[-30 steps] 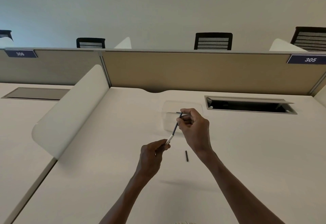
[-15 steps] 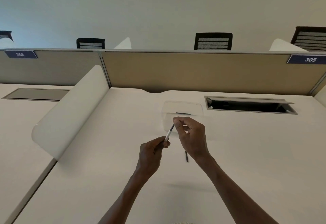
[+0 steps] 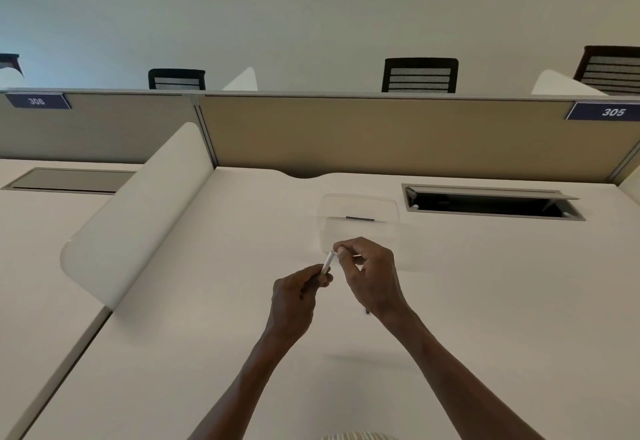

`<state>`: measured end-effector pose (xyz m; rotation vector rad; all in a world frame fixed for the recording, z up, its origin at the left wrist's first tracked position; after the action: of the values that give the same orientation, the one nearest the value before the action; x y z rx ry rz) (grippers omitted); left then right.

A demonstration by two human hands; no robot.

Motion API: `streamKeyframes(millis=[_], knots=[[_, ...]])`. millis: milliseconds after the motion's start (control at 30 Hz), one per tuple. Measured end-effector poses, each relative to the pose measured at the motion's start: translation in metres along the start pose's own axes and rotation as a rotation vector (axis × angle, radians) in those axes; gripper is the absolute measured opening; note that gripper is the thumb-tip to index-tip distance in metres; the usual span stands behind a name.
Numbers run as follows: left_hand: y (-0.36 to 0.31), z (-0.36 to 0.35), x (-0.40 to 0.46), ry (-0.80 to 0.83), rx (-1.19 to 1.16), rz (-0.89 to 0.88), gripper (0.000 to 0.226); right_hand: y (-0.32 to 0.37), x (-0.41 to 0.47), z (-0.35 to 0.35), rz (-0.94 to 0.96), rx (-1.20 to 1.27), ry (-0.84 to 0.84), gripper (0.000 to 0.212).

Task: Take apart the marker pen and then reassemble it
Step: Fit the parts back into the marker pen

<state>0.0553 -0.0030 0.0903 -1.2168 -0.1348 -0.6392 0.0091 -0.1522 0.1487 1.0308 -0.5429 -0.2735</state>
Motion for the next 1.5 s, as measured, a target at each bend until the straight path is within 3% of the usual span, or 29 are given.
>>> streamKeyframes(millis=[267,567,800,933,1100,1267,1500], knots=[[0.007,0.001,-0.003,-0.011,-0.011,0.034,0.016,-0.044,0.002,0.0,-0.095,-0.141,0.022,0.009],[0.011,0.002,-0.006,-0.013,-0.025,0.062,0.015,-0.131,-0.005,0.006,-0.413,-0.406,0.042,0.013],[0.009,0.003,-0.006,-0.012,-0.037,0.058,0.017,-0.161,-0.018,-0.012,-0.576,-0.526,0.176,0.018],[0.007,0.004,-0.007,-0.009,-0.04,0.041,0.017,-0.166,-0.025,-0.025,-0.561,-0.599,0.223,0.024],[0.011,0.006,-0.007,-0.013,-0.009,0.04,0.017,-0.167,-0.023,-0.033,-0.562,-0.704,0.223,0.011],[0.014,0.004,-0.007,-0.011,0.002,0.048,0.017,-0.153,-0.022,-0.024,-0.573,-0.6,0.174,0.012],[0.014,0.001,-0.004,-0.01,-0.004,0.053,0.016,-0.082,-0.011,0.014,-0.41,-0.171,0.036,0.005]])
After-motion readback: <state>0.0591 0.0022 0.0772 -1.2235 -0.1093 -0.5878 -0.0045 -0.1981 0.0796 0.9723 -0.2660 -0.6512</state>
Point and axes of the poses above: each hand's wrist, its own x-axis towards the middle knuckle, its own z-axis out of the back of the hand, y = z × x, the point moved 8 cm from there along x, towards the middle knuckle, and after that the axes turned 13 degrees about -z, right-handed, at the moved point
